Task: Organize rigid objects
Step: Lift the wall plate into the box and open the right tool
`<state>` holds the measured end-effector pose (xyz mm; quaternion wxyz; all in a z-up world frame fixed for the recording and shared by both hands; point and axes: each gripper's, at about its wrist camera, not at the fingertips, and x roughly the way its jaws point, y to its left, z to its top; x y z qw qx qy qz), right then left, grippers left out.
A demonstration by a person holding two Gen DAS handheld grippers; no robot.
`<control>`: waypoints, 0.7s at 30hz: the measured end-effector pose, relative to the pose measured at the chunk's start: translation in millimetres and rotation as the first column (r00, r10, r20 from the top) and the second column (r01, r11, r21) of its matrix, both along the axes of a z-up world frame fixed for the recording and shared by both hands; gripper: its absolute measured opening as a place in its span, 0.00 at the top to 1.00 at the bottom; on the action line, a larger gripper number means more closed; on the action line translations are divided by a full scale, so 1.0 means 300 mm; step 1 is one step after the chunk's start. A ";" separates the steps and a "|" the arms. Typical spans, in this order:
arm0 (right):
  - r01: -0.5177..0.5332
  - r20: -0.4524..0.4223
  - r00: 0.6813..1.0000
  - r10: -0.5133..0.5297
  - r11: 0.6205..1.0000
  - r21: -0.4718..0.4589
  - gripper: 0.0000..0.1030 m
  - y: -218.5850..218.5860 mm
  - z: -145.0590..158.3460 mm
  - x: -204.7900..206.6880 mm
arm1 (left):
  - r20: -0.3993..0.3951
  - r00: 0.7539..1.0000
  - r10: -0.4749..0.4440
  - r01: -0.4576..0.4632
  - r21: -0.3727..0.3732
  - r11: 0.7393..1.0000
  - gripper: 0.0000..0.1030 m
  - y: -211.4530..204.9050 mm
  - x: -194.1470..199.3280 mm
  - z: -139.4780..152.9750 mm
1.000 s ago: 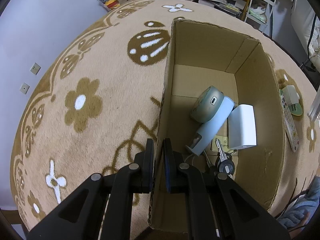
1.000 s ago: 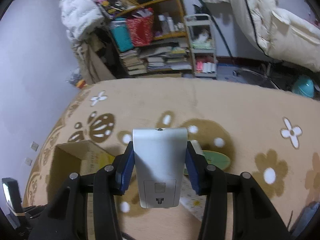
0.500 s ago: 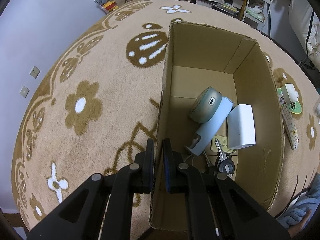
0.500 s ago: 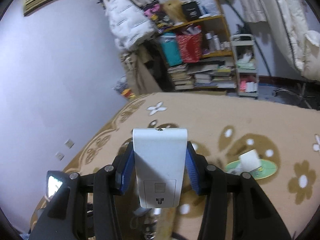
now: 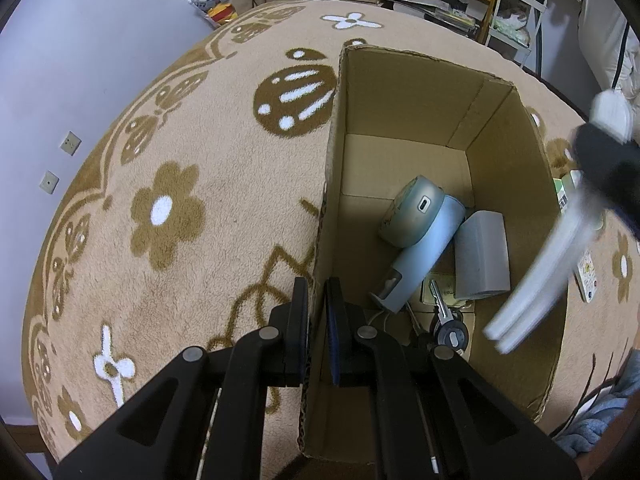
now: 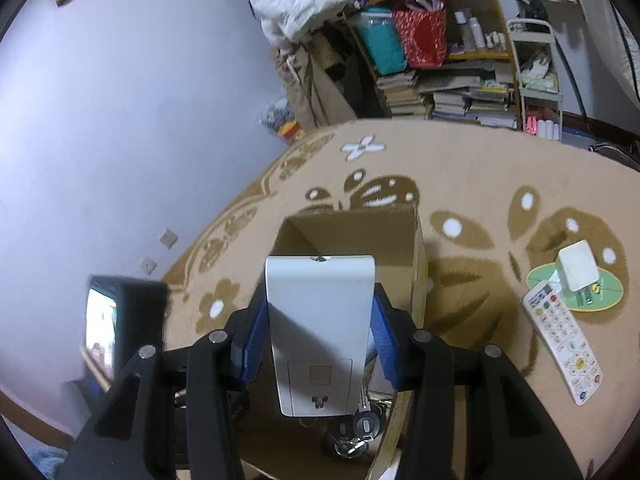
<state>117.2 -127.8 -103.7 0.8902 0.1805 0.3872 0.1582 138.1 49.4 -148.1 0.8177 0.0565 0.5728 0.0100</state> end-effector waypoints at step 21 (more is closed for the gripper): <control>-0.037 -0.118 0.993 0.033 0.999 -0.033 0.46 0.028 -0.109 0.052 | 0.004 1.000 -0.010 0.010 0.010 1.000 0.92 -0.002 -0.001 0.004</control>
